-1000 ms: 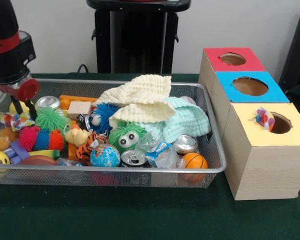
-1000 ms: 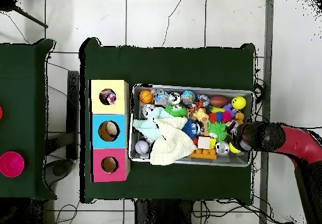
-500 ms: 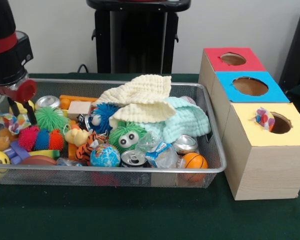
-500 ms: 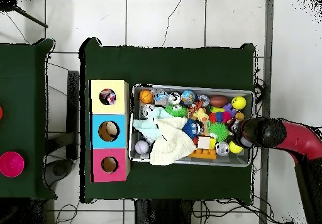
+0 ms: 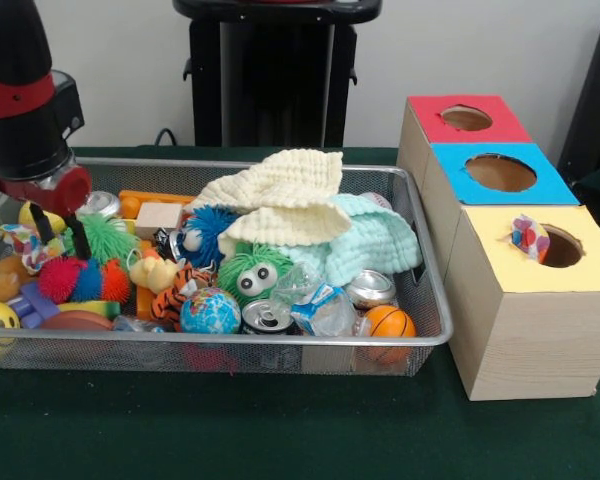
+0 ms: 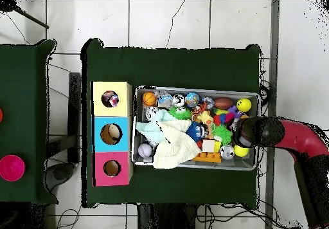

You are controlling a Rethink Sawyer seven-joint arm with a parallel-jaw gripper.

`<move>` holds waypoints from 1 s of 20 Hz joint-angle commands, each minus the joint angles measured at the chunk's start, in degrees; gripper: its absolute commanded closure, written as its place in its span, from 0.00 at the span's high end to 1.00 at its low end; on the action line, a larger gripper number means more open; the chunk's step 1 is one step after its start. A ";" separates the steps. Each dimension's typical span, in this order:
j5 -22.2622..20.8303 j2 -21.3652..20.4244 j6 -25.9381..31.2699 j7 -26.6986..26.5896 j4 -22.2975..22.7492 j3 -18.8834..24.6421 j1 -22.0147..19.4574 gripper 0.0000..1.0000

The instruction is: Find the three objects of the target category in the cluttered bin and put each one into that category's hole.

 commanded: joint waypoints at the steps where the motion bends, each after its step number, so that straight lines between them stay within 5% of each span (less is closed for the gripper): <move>1: -1.04 4.18 5.85 -31.40 -4.20 7.57 0.92 1.00; 8: -1.25 5.21 5.74 -35.79 -8.35 7.95 -0.95 1.00; 9: -1.01 5.06 5.14 -35.58 -8.56 6.92 -0.62 0.00; 20: 1.86 3.18 4.63 -33.21 -6.69 4.68 -1.06 0.00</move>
